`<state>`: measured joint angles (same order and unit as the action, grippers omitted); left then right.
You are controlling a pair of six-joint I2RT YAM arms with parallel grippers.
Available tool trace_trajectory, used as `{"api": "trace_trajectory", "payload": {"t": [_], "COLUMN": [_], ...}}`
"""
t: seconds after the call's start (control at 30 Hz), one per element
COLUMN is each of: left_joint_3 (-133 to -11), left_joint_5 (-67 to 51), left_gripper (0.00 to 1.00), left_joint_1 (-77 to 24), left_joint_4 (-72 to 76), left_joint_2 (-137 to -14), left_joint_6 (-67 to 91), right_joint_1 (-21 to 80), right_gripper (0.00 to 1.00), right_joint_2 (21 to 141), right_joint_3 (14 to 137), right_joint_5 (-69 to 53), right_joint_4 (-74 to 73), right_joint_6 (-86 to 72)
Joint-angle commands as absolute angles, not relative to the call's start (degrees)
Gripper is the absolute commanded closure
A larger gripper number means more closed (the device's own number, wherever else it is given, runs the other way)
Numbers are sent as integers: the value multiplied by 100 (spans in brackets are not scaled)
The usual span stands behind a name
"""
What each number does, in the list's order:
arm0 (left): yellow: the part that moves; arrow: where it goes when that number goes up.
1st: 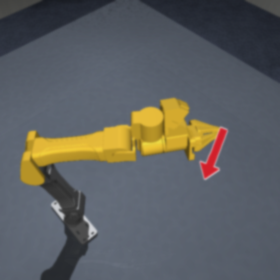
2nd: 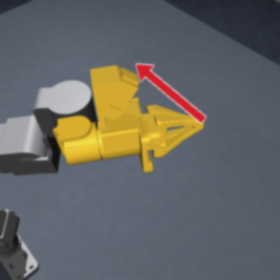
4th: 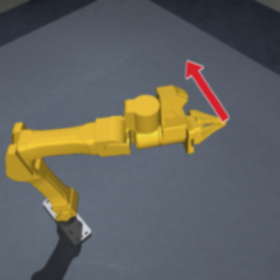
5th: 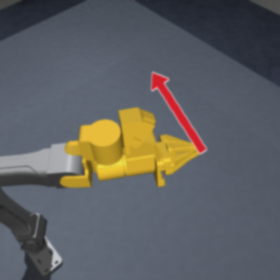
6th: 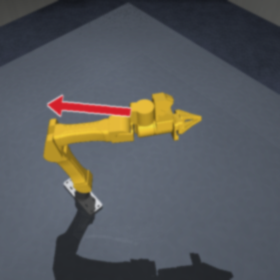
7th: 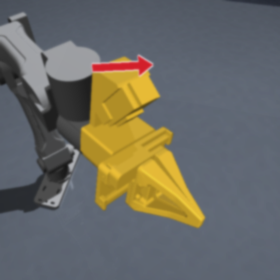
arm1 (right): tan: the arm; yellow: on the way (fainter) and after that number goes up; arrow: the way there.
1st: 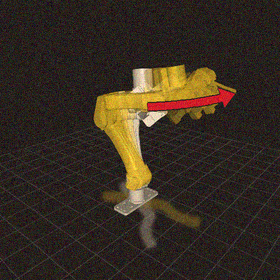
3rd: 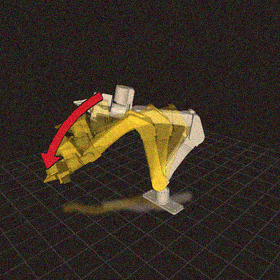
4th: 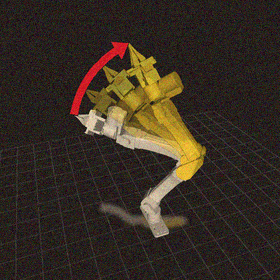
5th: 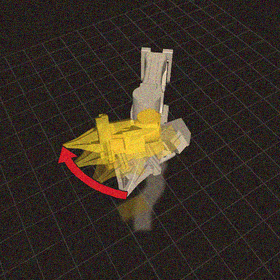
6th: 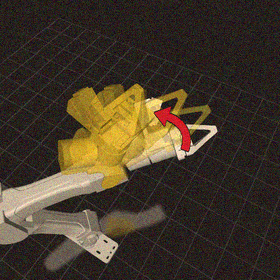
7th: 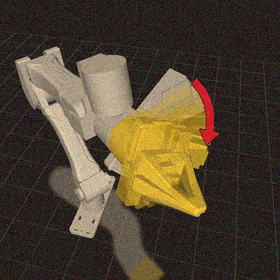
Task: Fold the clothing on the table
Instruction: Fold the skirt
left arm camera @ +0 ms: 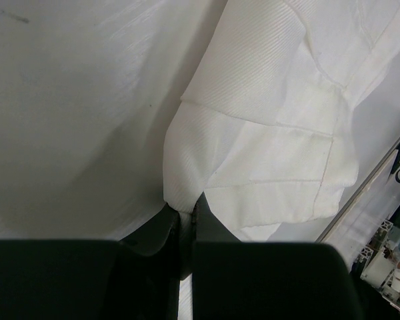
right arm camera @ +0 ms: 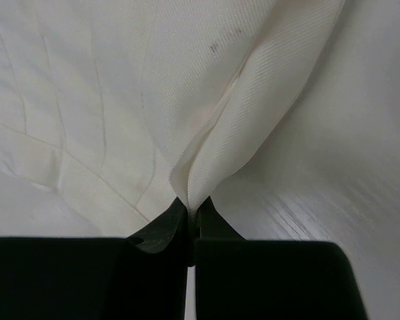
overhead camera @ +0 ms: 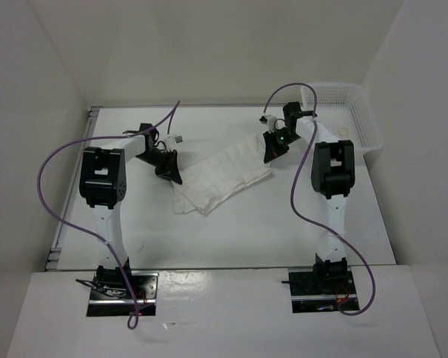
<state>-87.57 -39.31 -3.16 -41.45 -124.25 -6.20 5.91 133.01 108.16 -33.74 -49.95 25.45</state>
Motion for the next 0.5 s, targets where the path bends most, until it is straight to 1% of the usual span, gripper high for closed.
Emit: {"api": "trace_trajectory", "payload": {"t": [0.0,0.27,0.33,0.47], "left_joint_3": [-8824,-9044,-9149,-9211], "left_joint_5": [-3630,-3630,-3630,-3630], "left_gripper": [97,97,97,97], "left_joint_1": [-343,-343,-395,-396], "left_joint_4": [-4175,-4175,-4228,-4228], "left_joint_2": [-12718,-12823,-12823,-12876], "left_joint_6": [-870,-747,-695,-642], "right_joint_1": [694,1160,1370,1739], "right_gripper": [100,100,100,100], "right_joint_2": [12508,11752,11690,11637], "right_joint_3": [10732,10915,10986,11346], "right_joint_5": [-2708,-2145,-1917,-1846], "right_joint_4": [-4772,-4921,-5000,-5246], "right_joint_6": [2452,2452,2504,2505]}}
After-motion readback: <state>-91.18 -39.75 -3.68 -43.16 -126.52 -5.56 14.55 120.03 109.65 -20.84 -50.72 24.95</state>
